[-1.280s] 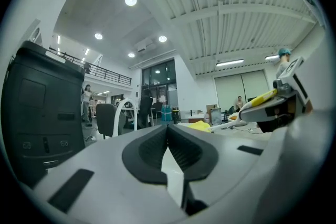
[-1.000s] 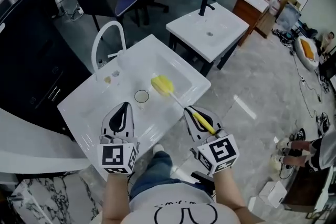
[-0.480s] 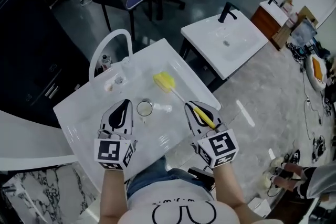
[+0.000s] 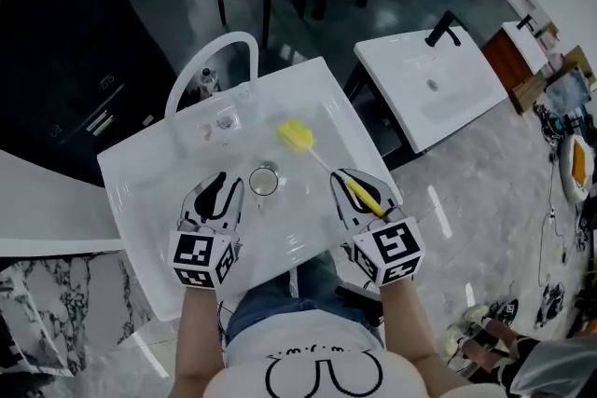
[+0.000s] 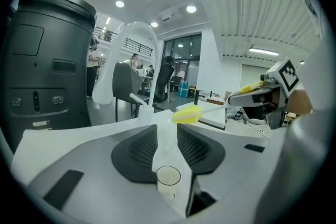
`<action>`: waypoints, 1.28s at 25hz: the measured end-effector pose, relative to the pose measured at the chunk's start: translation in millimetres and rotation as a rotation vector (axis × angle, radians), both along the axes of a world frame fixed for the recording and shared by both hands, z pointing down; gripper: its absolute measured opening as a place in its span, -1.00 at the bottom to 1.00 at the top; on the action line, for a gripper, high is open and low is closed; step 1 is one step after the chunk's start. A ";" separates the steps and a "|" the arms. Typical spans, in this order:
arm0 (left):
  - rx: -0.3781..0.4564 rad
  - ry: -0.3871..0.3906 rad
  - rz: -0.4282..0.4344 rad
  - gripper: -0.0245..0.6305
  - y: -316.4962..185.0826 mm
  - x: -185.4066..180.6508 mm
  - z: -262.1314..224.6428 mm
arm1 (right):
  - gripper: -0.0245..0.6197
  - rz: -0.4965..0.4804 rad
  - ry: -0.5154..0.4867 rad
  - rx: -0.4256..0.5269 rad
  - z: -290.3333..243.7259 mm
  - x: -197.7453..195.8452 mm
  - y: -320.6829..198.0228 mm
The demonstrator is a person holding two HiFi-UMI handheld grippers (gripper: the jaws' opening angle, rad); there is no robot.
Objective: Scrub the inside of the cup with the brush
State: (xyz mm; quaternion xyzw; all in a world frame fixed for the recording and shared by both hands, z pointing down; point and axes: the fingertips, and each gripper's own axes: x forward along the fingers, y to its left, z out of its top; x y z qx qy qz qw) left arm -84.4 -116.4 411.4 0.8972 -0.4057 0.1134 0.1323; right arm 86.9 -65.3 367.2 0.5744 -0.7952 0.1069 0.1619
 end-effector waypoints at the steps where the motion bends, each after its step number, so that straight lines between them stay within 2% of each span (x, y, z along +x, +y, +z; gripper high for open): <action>1: -0.020 -0.008 -0.013 -0.53 1.2 0.3 8.0 | -0.79 -0.023 0.000 -0.012 4.4 -0.3 -3.9; 7: -0.183 -0.062 -0.071 -0.53 14.6 9.0 68.0 | -0.79 -0.179 0.033 -0.072 25.6 -2.4 -28.5; 15: -0.425 -0.162 -0.039 -0.56 33.2 33.1 148.3 | -0.79 -0.315 0.035 -0.145 52.7 -3.1 -45.7; 20: -0.554 -0.277 -0.020 -0.55 36.8 35.9 191.0 | -0.79 -0.369 0.046 -0.181 63.7 -1.7 -55.4; 24: -0.657 -0.317 -0.002 -0.52 36.1 40.2 214.0 | -0.79 -0.392 0.058 -0.193 69.1 -1.2 -63.4; 28: -0.726 -0.341 0.005 -0.48 30.5 41.6 226.4 | -0.79 -0.413 0.062 -0.196 69.6 -4.0 -68.0; 32: -0.768 -0.413 0.032 -0.50 29.6 42.4 243.4 | -0.79 -0.415 0.066 -0.199 70.1 -3.0 -69.2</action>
